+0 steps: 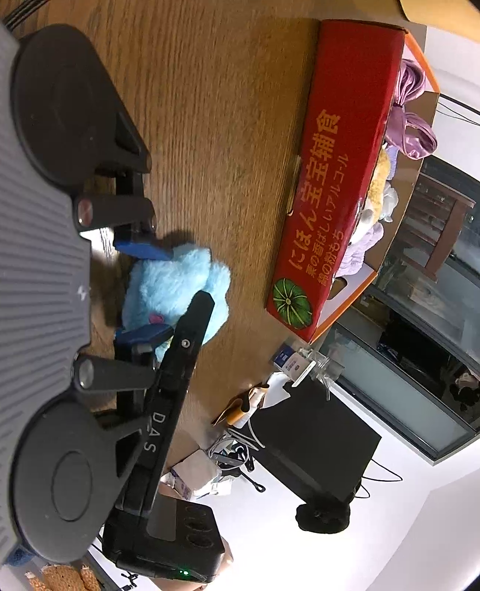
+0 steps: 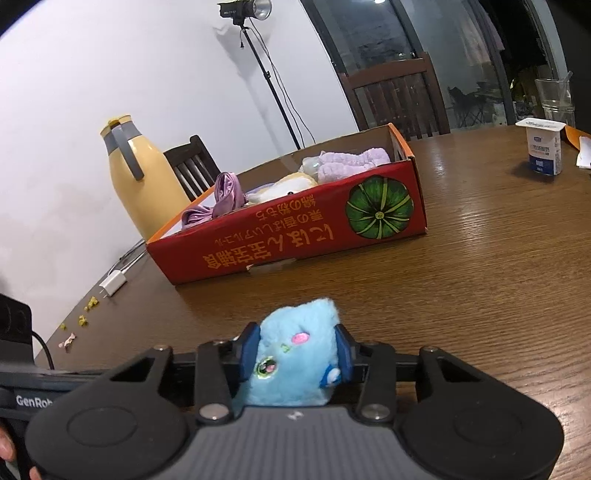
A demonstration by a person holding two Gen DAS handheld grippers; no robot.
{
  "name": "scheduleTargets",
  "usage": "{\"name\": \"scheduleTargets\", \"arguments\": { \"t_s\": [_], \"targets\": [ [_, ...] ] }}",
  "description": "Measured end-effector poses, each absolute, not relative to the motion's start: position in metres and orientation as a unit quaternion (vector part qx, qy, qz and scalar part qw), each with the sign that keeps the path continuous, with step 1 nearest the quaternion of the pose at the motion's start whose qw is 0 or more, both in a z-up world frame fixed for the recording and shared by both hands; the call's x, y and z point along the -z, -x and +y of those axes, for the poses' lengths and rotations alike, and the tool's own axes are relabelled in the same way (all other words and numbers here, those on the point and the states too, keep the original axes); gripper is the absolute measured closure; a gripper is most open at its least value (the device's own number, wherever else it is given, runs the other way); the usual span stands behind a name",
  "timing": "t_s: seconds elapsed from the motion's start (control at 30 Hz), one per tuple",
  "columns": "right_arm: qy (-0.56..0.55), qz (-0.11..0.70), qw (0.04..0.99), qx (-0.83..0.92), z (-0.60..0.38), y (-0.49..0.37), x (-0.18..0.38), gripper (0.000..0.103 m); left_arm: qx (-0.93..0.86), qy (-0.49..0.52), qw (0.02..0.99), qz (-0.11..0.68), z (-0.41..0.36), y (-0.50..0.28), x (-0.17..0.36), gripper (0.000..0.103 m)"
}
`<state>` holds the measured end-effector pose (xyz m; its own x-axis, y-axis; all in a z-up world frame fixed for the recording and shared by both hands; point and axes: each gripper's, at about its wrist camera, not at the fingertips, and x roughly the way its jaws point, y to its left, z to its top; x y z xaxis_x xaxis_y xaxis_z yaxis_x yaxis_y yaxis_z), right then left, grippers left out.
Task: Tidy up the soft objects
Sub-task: 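Close both grippers on the light-blue plush toy, then lift and carry the blue plush with both grippers over the red box, then lower the blue plush into the box and open both grippers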
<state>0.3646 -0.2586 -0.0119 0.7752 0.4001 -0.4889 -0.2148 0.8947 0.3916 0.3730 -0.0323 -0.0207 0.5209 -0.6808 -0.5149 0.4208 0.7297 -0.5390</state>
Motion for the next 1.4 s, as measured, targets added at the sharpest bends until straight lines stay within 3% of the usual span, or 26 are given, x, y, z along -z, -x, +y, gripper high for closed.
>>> {"name": "scheduleTargets", "arguments": {
  "t_s": [0.13,0.47,0.77,0.87,0.9,1.1,1.23,1.4],
  "targets": [
    [-0.152,0.292,0.933,-0.146,-0.257,-0.344,0.006,0.066,0.323,0.195,0.843,0.383,-0.031,-0.362,0.02,0.066],
    [-0.168,0.298,0.926,-0.161,-0.256,-0.243,0.004,0.069,0.302,0.181,0.861,0.368,-0.022,-0.252,0.014,0.067],
    [-0.147,0.25,0.938,-0.189,-0.239,-0.215,-0.035,0.07,0.292,0.179,0.886,0.314,-0.002,-0.225,-0.029,0.068],
    [-0.106,0.225,0.947,-0.204,-0.228,-0.237,-0.066,0.07,0.292,0.166,0.899,0.28,0.004,-0.246,-0.057,0.069],
    [-0.092,0.212,0.949,-0.212,-0.223,-0.25,-0.079,0.07,0.29,0.16,0.906,0.265,0.007,-0.256,-0.068,0.078],
    [-0.069,0.172,0.952,-0.243,-0.183,-0.363,-0.146,0.079,0.272,0.15,0.924,0.224,0.027,-0.366,-0.123,0.085],
    [-0.111,0.204,0.944,-0.234,-0.169,-0.461,-0.138,0.083,0.256,0.175,0.918,0.247,0.041,-0.457,-0.115,0.085],
    [-0.145,0.278,0.93,-0.192,-0.159,-0.557,-0.085,0.084,0.22,0.146,0.919,0.293,0.041,-0.533,-0.073,0.086]
  ]
}}
